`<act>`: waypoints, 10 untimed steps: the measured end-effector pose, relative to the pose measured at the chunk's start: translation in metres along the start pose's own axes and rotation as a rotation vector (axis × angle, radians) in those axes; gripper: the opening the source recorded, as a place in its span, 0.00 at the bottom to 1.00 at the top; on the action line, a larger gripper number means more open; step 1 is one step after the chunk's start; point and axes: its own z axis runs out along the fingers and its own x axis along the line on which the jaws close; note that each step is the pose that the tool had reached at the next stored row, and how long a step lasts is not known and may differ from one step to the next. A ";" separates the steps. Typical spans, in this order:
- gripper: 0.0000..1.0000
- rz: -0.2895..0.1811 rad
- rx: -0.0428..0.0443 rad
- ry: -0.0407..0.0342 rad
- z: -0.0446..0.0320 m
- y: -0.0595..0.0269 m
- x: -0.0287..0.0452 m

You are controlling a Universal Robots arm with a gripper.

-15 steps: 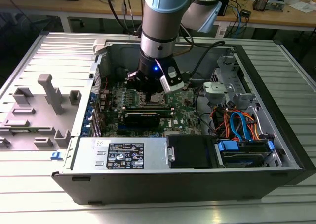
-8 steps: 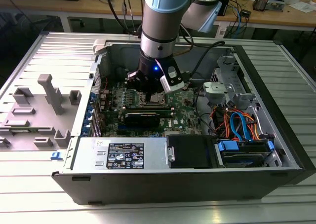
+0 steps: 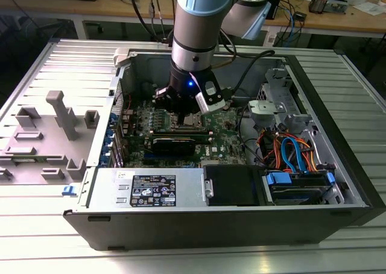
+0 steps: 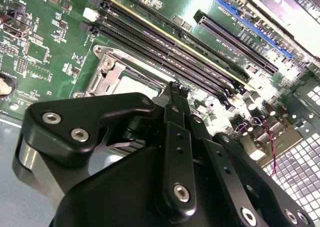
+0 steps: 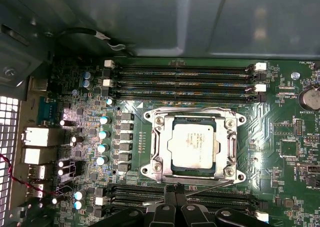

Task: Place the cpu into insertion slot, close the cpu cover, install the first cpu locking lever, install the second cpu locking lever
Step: 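Install the second cpu locking lever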

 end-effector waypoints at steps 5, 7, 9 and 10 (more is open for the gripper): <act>0.11 -0.003 0.0002 0.0001 0.0000 0.0000 0.0000; 0.11 -0.008 0.0006 0.0005 0.0000 0.0000 0.0000; 0.11 -0.009 0.0007 0.0006 0.0000 0.0000 0.0000; 0.11 -0.009 0.0008 0.0006 0.0000 0.0000 0.0000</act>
